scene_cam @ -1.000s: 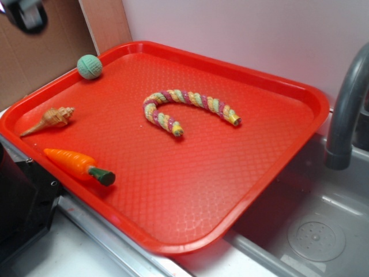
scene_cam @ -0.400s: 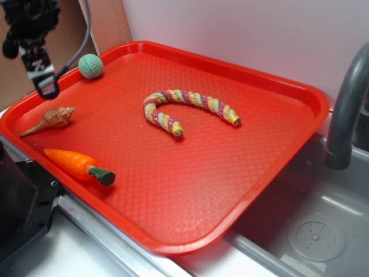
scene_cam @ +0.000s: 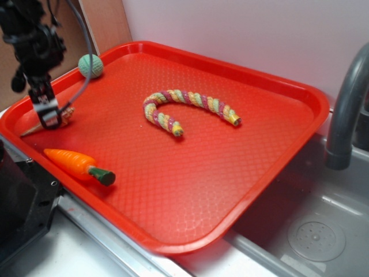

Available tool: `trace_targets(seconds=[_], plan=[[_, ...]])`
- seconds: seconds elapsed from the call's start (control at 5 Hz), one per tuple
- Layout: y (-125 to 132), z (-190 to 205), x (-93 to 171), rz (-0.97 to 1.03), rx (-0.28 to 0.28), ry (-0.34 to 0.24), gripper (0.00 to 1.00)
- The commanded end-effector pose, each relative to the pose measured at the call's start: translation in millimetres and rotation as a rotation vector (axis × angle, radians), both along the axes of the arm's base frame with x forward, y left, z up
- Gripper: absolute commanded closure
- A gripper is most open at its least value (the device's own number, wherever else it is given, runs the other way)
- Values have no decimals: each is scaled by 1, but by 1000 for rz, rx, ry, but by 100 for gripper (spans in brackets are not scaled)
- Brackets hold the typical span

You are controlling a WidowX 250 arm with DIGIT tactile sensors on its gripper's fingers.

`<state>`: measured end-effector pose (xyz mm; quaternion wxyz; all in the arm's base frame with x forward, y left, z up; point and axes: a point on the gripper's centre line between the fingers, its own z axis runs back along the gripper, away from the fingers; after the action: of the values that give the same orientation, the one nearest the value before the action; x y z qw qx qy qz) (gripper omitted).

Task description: Grab the shell.

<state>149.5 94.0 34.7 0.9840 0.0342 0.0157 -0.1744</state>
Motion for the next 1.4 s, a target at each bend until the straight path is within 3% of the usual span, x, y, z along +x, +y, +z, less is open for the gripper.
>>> trace_targets(seconds=[0.0,0.2,0.6,0.8,1.0,1.2], plan=[[9,-20,3,14,33,64,6],[3,-13,4,42,34,33,100],[-20,62,21,125,123,-107,100],[-43,114,38,221,87,-161,100],[-67,145,49,355,69,-161,100],[-82,161,51,454,-20,-135,100]])
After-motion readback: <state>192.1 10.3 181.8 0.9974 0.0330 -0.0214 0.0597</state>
